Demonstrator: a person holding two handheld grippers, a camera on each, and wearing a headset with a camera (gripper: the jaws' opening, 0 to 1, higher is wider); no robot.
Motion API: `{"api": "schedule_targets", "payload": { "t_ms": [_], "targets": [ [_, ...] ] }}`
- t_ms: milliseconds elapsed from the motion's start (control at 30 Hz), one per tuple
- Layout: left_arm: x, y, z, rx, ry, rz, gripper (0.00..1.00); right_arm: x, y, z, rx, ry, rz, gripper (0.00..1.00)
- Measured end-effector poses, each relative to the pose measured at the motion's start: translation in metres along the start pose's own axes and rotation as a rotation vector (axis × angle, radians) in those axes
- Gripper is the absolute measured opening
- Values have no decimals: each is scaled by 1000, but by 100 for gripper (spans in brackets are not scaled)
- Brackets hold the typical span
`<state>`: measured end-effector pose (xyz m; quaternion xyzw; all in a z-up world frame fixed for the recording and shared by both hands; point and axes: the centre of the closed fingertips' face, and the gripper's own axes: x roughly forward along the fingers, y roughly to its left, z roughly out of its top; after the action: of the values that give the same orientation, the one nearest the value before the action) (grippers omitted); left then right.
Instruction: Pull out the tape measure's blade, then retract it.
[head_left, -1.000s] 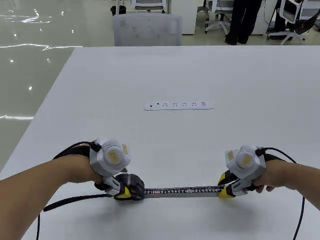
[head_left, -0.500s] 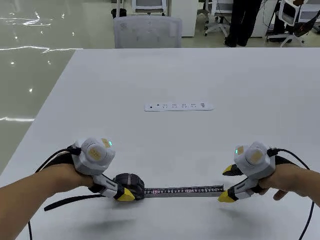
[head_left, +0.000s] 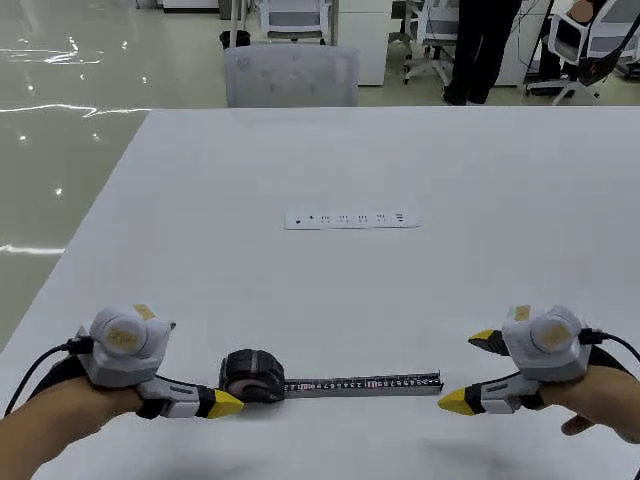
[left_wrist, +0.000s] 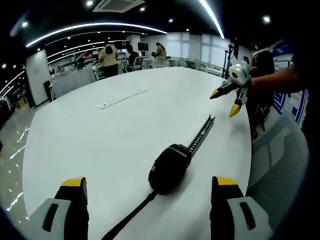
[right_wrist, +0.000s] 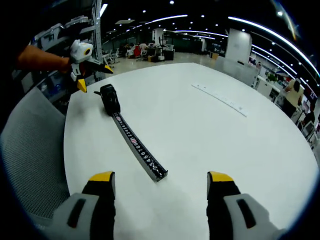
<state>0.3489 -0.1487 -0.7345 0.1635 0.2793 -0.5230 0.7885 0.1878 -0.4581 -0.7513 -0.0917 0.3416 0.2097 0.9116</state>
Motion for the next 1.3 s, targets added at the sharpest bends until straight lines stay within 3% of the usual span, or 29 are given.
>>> {"api": "schedule_targets", "payload": {
  "t_ms": [67, 167, 233, 433, 533, 700, 800, 900, 1067, 1300],
  "targets": [
    [-11, 8, 0, -25, -39, 36, 100, -7, -3, -6, 4, 1, -31, 78],
    [-21, 10, -9, -63, -49, 57, 100, -16, 0, -10, 28, -20, -51, 82],
    [-30, 7, -10, -100, -81, 64, 100, -24, 1, -11, 47, -46, -75, 84],
    [-53, -2, -21, -116, -120, 101, 100, -44, 2, -19, 78, -87, -154, 93],
    [-62, -8, -22, -111, -149, 108, 100, -54, 7, -20, 102, -112, -165, 97],
    [-73, -12, -28, -112, -156, 128, 100, -68, 18, -31, 88, -105, -186, 99],
    [-79, -17, -32, -141, -184, 122, 100, -77, 26, -40, 94, -106, -189, 99],
    [-82, -21, -43, -132, -155, 135, 100, -83, 31, -47, 106, -105, -187, 99],
    [-88, -30, -49, -132, -152, 124, 100, -94, 34, -53, 102, -100, -189, 100],
    [-91, -30, -54, -154, -150, 136, 100, -93, 42, -58, 76, -79, -178, 99]
  ]
}}
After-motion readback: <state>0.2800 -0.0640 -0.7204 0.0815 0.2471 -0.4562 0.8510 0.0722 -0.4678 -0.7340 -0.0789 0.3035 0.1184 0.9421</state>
